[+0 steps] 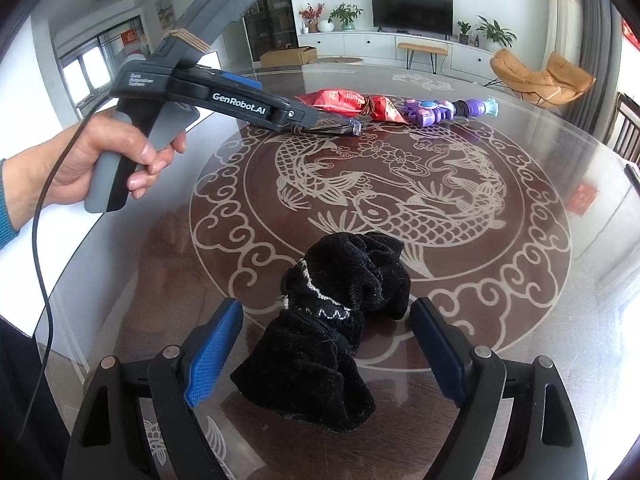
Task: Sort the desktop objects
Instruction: 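Grasp the clear glasses with the left tool while the right tool holds the pouch, then lift the glasses with the left tool while the right tool holds the pouch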
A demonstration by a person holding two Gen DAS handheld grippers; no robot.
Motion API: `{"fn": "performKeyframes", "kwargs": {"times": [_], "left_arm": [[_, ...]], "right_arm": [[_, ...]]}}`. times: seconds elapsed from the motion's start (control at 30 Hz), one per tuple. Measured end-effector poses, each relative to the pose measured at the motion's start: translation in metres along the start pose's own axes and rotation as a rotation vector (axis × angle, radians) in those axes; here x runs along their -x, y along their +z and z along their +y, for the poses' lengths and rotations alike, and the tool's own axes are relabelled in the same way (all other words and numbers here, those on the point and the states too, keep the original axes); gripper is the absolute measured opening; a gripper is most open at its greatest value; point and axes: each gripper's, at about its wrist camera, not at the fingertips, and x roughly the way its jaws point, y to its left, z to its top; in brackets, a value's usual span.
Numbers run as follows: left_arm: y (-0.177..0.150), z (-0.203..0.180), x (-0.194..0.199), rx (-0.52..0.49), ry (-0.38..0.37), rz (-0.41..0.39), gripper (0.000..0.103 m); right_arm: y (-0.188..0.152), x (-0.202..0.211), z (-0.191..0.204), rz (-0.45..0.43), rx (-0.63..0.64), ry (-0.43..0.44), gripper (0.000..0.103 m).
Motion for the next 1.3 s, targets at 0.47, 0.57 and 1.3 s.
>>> {"fn": "performKeyframes", "kwargs": {"times": [0.47, 0.57, 1.3], "left_arm": [[-0.050, -0.020, 0.029, 0.103, 0.000, 0.030, 0.023], [-0.086, -0.023, 0.056, 0.232, 0.002, 0.024, 0.023], [-0.187, -0.043, 0.113, 0.407, 0.186, 0.056, 0.103]], "right_arm": [[0.000, 0.000, 0.003, 0.001, 0.004, -0.006, 0.086], [0.000, -0.001, 0.004, 0.001, 0.005, -0.007, 0.086], [0.001, -0.010, 0.012, 0.042, 0.052, -0.089, 0.099]]}}
